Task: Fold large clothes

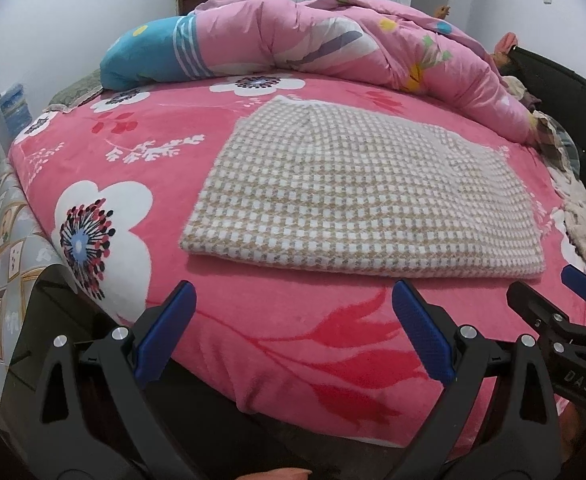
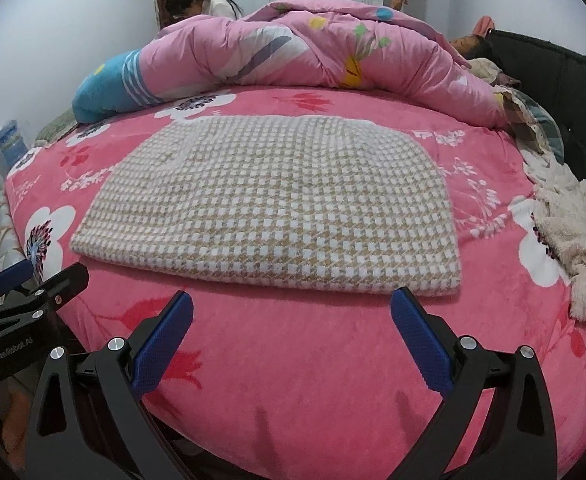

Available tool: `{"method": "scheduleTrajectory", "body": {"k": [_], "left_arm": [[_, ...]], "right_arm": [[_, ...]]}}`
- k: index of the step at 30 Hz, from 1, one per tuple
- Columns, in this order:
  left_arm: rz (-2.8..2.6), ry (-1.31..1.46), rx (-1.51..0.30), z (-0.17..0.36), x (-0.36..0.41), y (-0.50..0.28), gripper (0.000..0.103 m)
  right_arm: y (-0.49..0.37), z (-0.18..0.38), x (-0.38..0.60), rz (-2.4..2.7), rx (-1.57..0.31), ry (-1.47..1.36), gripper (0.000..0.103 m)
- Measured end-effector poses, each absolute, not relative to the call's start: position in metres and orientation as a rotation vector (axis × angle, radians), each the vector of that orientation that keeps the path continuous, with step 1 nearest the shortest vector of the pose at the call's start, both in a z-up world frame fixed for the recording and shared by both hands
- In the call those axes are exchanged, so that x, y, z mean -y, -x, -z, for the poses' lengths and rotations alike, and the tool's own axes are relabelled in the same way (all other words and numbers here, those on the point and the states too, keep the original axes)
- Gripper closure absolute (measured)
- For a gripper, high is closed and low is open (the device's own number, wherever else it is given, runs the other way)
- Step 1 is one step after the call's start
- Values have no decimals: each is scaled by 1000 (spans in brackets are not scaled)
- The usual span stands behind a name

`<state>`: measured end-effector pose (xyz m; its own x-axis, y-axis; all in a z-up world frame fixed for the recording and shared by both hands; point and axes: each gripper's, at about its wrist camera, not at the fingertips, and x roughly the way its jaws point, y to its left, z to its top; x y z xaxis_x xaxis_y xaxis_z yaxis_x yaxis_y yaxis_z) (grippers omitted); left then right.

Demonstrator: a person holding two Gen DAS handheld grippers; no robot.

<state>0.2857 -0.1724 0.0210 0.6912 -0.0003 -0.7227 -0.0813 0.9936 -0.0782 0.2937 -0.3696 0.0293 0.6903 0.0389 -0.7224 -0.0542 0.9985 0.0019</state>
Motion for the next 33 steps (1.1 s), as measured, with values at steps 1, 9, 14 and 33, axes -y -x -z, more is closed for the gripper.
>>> {"method": "scheduleTrajectory", "body": {"k": [1,9,14,33], "left_arm": [[-44,106,-806,-21,173,-285,8],[-33,97,-811,-20,177,-285,8],[-25,91,-817,-18,180,-285,8],[-9,79,-833,-11,182,-288,8]], "right_arm": [[-294,-29,370,-51,-807,19,7],[-294,-30,372,-50,-808,23,7],[-293,-29,372,-50,-809,27,7],[-294,-24,372,-53,-826,44,7]]}}
